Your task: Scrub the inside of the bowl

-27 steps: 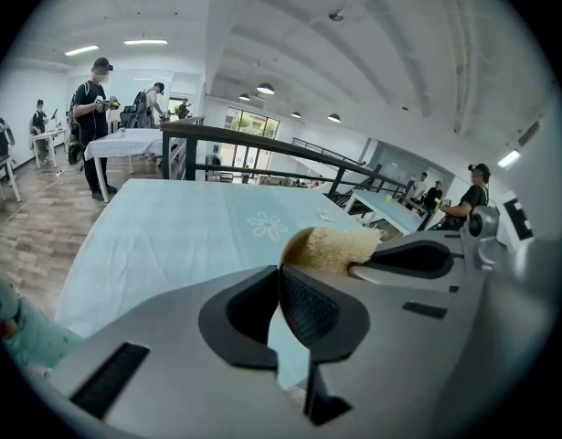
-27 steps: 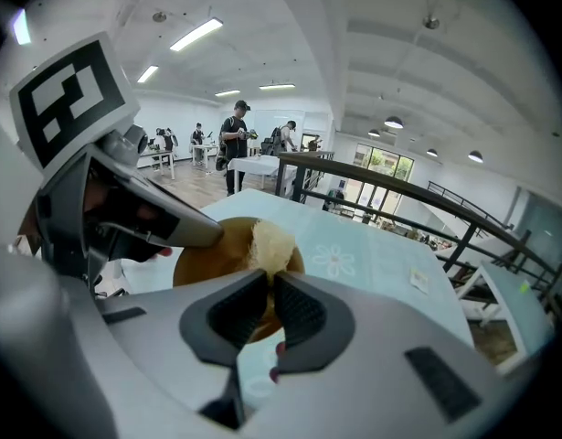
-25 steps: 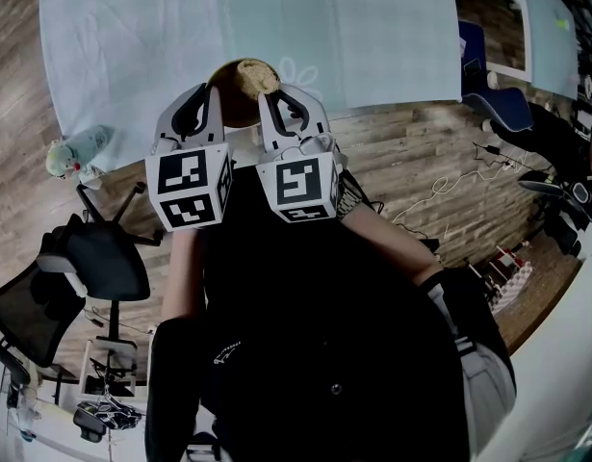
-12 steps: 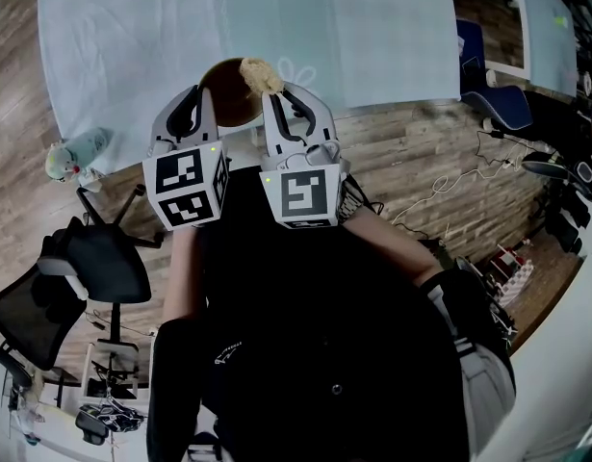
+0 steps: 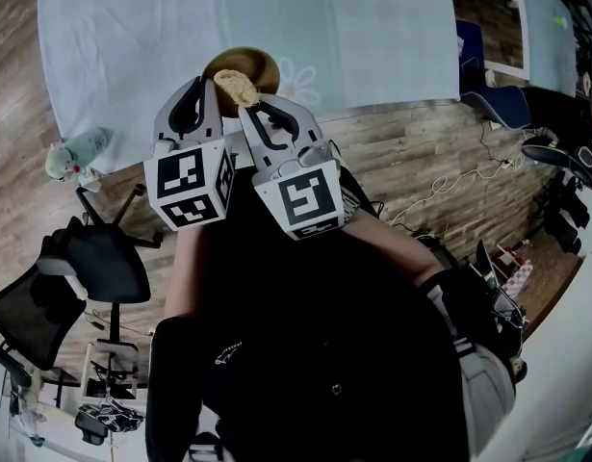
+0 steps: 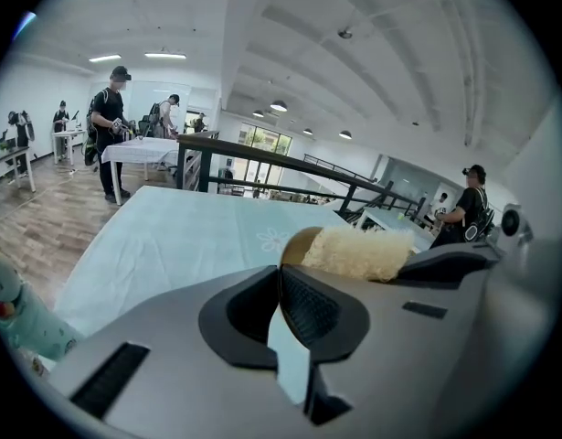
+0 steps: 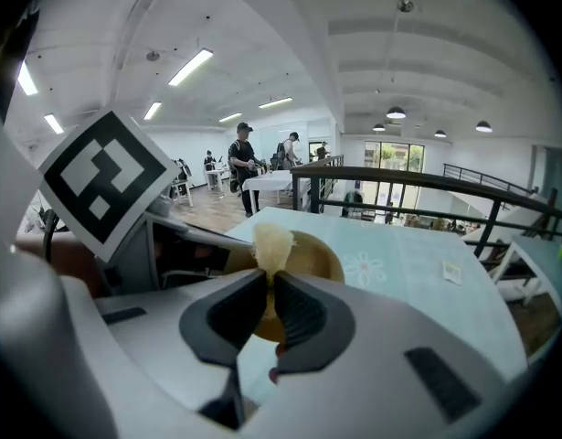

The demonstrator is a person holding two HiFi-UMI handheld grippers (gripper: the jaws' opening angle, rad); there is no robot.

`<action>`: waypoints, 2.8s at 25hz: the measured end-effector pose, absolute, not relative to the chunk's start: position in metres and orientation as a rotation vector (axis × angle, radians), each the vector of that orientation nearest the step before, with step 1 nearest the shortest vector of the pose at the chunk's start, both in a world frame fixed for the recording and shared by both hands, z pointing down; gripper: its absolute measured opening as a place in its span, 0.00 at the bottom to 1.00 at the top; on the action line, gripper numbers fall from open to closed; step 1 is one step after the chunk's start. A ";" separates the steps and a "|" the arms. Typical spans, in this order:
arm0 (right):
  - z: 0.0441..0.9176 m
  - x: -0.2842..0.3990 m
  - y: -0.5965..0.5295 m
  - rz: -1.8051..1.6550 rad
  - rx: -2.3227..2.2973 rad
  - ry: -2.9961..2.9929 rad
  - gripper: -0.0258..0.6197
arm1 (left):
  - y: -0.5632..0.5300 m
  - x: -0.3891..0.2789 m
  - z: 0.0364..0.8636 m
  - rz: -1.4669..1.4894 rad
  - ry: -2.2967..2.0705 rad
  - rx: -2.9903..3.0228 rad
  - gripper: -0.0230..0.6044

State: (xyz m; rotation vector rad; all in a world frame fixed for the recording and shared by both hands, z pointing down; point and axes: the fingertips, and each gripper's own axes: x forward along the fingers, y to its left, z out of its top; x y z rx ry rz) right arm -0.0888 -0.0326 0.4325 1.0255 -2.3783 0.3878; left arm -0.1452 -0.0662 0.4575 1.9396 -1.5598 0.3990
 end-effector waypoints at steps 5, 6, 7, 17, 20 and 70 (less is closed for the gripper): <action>0.441 -0.087 -0.033 0.441 1.007 -2.368 0.10 | -0.068 -0.141 0.449 0.323 -1.547 1.944 0.08; 0.442 -0.086 -0.034 0.424 1.013 -2.357 0.10 | -0.067 -0.141 0.449 0.324 -1.538 1.949 0.08; 0.444 -0.084 -0.035 0.404 1.018 -2.341 0.10 | -0.067 -0.140 0.449 0.331 -1.532 1.954 0.08; 0.453 -0.065 -0.040 0.282 1.077 -2.233 0.10 | -0.061 -0.138 0.450 0.422 -1.541 1.995 0.08; 0.450 -0.056 -0.045 0.264 1.114 -2.217 0.10 | -0.060 -0.139 0.450 0.446 -1.550 2.000 0.08; 0.440 -0.049 -0.060 0.002 1.020 -2.112 0.10 | -0.057 -0.145 0.461 0.454 -1.569 1.976 0.08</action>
